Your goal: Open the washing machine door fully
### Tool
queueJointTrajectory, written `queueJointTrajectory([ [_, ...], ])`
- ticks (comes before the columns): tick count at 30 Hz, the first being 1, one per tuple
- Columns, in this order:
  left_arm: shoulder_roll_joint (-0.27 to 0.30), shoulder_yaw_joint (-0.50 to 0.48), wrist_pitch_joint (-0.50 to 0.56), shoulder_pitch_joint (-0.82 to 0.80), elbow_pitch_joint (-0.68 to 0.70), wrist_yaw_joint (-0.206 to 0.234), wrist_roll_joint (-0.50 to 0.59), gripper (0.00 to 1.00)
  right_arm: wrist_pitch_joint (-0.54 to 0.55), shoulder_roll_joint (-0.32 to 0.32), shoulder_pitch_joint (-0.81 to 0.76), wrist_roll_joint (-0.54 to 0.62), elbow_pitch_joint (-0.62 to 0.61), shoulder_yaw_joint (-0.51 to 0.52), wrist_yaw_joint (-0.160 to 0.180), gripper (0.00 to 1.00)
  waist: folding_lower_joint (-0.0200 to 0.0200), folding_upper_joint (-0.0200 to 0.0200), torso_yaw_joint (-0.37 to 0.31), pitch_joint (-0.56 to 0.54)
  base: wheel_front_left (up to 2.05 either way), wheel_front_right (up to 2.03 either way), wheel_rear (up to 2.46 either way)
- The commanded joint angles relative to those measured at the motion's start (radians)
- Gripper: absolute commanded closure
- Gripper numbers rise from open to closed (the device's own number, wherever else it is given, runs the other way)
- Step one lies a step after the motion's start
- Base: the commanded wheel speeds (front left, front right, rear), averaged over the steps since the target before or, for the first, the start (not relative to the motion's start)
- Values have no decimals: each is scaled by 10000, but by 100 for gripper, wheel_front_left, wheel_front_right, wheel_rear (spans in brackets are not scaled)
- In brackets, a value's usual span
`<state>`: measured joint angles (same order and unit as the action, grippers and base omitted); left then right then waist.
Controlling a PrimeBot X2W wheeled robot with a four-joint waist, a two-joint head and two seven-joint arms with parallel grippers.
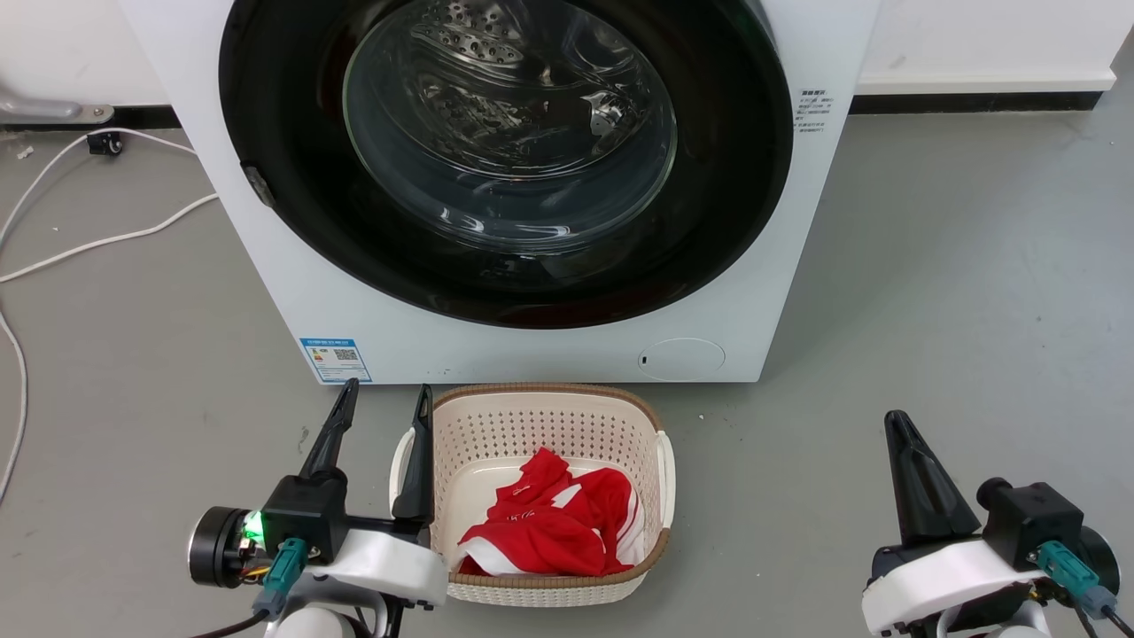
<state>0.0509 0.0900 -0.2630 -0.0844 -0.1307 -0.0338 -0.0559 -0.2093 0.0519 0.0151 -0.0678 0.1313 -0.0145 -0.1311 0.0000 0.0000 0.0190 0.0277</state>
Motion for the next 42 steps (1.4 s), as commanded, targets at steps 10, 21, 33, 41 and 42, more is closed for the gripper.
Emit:
queueJointTrajectory([
  [10, -11, -48, -25, 92, -27, -38, -24, 0, -9, -28, 172, -4947, 542, -289, 5, 100, 0, 0, -11, -14, 0, 0, 0],
  [21, -11, -21, -25, -95, 97, 64, -237, 0, 738, -24, 944, -13490, 157, -165, 5, 100, 0, 0, 3, 291, 0, 0, 0],
  [33, -11, 82, -25, -706, 459, 144, -347, 0, 2316, 586, 3466, -17430, 1074, 1095, 5, 100, 0, 0, 23, 1434, 0, 0, 0],
  [41, -10, 154, -25, -1261, 728, 217, -432, 0, 3032, 1929, 6014, -18025, 2875, 661, 3, 100, 0, 0, 155, 2347, 0, 0, 0],
  [42, -11, 162, -25, -1313, 748, 224, -431, 0, 3137, 2092, 6336, -18059, 3129, 528, 3, 100, 0, 0, 181, 2439, 0, 0, 0],
])
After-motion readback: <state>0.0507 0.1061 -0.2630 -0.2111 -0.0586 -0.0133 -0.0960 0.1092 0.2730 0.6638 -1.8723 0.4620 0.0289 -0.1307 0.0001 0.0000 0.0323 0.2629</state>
